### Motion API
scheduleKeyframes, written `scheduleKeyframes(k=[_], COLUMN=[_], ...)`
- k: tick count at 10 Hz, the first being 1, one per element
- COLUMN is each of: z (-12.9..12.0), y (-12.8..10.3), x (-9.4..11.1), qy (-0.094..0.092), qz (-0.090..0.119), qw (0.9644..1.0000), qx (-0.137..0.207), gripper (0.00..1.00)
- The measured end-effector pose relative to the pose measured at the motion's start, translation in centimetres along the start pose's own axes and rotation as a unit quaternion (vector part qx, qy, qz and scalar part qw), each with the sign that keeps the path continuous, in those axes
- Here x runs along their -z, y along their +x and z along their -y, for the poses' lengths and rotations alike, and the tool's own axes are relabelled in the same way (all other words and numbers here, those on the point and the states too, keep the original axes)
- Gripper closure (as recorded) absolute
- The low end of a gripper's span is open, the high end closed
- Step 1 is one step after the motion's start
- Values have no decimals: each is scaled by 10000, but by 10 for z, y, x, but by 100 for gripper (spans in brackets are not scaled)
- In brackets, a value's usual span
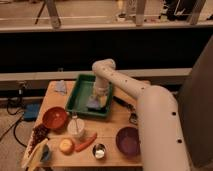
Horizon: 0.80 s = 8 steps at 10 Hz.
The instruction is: Wipe tray with sponge
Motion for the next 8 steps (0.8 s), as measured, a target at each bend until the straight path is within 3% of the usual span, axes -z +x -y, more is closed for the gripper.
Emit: scheduleKeyframes(k=[4,7,8], z=[41,68,77], y=[22,23,17], x=[-8,-12,-11], qy=[171,394,514], qz=[-36,97,246], qw=[9998,9991,9983], qx=[-57,-136,-143], gripper=[100,100,100])
